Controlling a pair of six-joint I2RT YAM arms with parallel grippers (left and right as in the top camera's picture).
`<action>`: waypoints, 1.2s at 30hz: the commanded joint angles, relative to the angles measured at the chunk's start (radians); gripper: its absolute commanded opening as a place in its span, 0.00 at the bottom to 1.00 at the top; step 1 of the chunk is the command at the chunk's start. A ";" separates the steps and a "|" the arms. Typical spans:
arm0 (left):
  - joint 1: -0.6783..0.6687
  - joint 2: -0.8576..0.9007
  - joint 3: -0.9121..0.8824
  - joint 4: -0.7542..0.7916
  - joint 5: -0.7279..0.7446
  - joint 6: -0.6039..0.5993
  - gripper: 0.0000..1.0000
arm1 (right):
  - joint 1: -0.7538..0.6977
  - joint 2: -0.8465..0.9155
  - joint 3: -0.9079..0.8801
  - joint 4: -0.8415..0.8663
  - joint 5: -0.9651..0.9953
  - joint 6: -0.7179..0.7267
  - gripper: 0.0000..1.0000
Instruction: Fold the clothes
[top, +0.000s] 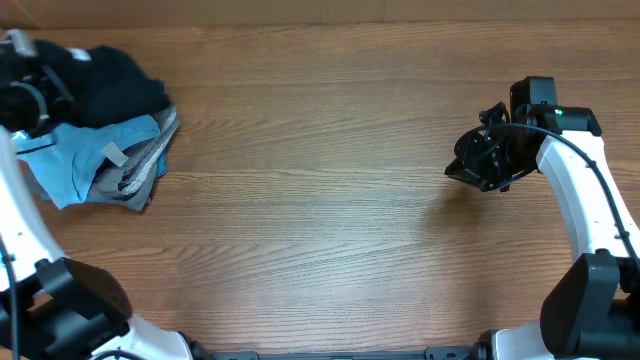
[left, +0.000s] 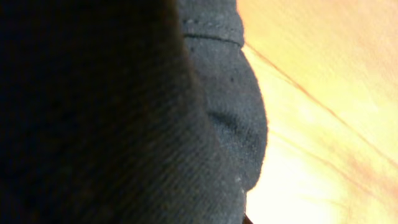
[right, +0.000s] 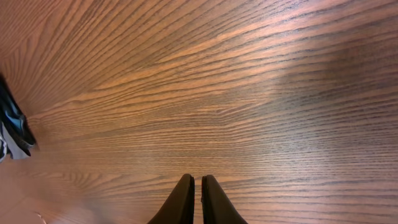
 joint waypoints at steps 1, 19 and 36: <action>0.050 0.059 0.011 0.043 0.018 0.048 0.04 | 0.003 -0.006 0.011 -0.002 0.006 -0.007 0.09; 0.143 0.121 0.042 -0.103 -0.458 -0.001 0.97 | 0.003 -0.006 0.011 -0.035 0.006 -0.007 0.09; 0.187 -0.135 0.300 -0.411 -0.015 0.130 0.34 | 0.003 -0.027 0.012 -0.029 0.005 -0.012 0.09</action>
